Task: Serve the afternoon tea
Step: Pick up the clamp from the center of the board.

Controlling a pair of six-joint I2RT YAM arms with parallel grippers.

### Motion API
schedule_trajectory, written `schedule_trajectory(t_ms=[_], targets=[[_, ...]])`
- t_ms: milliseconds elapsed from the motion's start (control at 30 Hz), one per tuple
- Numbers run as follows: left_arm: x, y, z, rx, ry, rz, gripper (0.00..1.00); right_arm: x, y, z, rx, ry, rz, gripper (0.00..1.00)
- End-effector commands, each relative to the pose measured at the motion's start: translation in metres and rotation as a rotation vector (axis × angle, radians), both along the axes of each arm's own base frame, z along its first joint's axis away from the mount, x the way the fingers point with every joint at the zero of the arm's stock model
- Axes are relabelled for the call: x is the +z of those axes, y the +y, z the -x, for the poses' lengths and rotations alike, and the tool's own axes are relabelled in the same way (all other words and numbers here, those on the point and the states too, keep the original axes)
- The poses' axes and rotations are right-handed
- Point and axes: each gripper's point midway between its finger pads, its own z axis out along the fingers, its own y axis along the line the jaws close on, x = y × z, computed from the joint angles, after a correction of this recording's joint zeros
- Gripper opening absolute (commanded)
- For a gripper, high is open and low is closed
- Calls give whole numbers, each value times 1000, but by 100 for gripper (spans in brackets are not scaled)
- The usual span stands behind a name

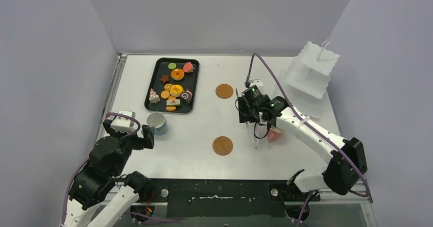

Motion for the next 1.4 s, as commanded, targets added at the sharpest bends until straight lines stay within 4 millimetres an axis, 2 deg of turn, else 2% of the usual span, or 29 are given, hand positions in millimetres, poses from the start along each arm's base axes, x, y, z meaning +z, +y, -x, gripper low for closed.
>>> schedule_trajectory(t_ms=[0, 167, 267, 367, 467, 600, 700, 900, 967, 1067, 1133, 1367], targets=[[14, -6, -7, -16, -53, 19, 91, 37, 5, 6, 50, -23, -50, 61], [18, -12, -7, -30, -49, 62, 91, 57, 23, 15, 141, -35, -110, 60], [22, -20, -9, -51, -43, 98, 91, 58, 31, 21, 177, -35, -126, 59], [28, -31, -14, -57, -19, 166, 89, 63, 49, 32, 253, -34, -141, 60], [32, -52, -23, -73, 54, 266, 87, 71, 73, 49, 361, -49, -167, 60], [41, -81, -38, -104, 152, 357, 83, 80, 95, 65, 457, -83, -221, 59], [52, -102, -52, -140, 178, 408, 81, 88, 108, 73, 508, -104, -269, 59], [61, -146, -74, -254, 202, 542, 81, 108, 133, 87, 607, -152, -342, 59], [60, -156, -80, -278, 204, 591, 81, 115, 139, 92, 637, -168, -358, 59], [54, -164, -88, -293, 240, 636, 81, 119, 144, 98, 665, -179, -363, 59], [42, -166, -92, -286, 271, 622, 81, 120, 143, 97, 661, -188, -354, 59], [-18, -149, -86, -192, 431, 452, 80, 139, 132, 85, 570, -263, -352, 59]])
